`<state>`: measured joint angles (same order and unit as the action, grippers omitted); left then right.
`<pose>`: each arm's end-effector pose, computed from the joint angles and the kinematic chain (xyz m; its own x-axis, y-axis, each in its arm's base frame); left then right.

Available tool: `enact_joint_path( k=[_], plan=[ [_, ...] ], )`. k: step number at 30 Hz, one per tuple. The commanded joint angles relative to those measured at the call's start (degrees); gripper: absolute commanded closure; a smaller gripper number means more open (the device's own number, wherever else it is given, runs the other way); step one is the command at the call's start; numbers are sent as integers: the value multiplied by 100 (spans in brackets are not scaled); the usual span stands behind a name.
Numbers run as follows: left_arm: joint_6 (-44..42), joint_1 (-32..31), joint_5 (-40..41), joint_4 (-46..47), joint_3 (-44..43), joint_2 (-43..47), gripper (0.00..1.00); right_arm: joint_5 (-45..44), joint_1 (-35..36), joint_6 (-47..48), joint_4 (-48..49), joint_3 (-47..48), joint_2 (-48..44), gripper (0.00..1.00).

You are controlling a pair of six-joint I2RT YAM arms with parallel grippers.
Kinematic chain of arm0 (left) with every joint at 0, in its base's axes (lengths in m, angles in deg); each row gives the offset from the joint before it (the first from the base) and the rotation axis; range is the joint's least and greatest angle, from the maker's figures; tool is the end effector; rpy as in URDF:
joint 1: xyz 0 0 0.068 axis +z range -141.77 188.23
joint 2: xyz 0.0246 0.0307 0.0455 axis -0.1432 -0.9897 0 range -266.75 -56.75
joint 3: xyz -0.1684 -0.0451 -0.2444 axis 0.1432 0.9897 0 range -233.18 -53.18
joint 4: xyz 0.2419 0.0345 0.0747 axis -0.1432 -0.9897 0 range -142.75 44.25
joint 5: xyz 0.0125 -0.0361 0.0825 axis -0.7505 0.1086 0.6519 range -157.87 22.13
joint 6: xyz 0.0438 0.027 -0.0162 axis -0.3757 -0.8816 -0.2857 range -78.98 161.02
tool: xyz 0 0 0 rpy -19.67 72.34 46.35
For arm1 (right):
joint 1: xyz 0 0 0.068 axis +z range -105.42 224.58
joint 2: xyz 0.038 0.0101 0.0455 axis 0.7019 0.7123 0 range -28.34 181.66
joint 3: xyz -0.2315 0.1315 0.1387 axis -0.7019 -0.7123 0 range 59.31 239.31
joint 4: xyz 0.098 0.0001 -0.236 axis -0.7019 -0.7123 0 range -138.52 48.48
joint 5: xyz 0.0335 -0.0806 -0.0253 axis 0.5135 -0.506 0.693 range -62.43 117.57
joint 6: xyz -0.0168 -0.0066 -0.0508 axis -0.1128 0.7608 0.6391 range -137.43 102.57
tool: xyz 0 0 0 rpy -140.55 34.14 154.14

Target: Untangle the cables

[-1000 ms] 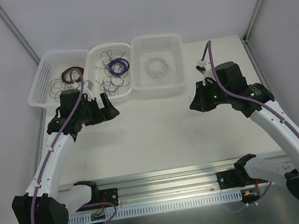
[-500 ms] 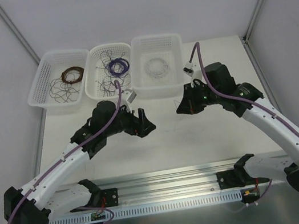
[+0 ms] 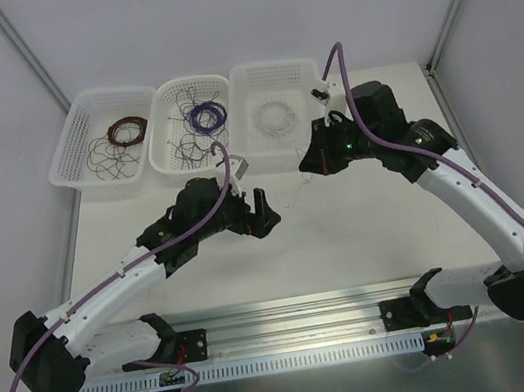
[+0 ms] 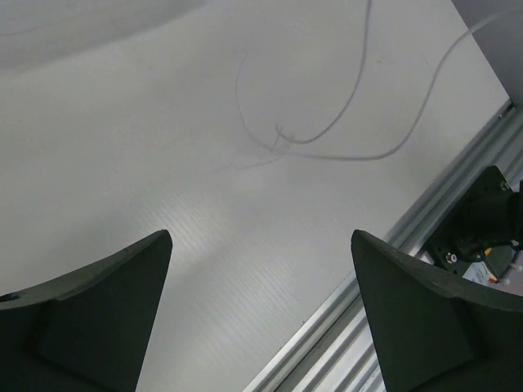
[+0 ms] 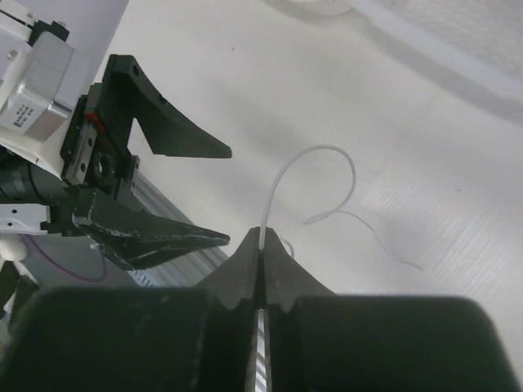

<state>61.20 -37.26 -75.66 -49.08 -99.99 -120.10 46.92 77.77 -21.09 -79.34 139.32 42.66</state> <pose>0.1630 -0.1728 0.3270 -0.4983 0.0193 -0.8668 0.6649 0.6501 -0.3677 0.1989 0.1442 0.4345 -0.4509 -0.2231 -0.8642 -0.7323 0.6461 0.2153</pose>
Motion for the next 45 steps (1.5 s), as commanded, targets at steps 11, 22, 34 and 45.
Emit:
enact_joint_path(
  k=[11,22,34,45],
  plan=[
    [355,1938,690,-1775,611,1324,1,-1733,-14,1780,-349,3484,1406,99],
    [-102,2379,1675,-2655,927,2168,1,-2155,-672,1870,1689,4093,2715,99],
    [-111,2370,2229,-2532,1024,2723,1,-1742,-920,1193,1612,4217,4554,76],
    [-111,2370,2352,-2523,989,2837,1,-2109,-928,1341,1410,2389,3193,39]
  ],
)
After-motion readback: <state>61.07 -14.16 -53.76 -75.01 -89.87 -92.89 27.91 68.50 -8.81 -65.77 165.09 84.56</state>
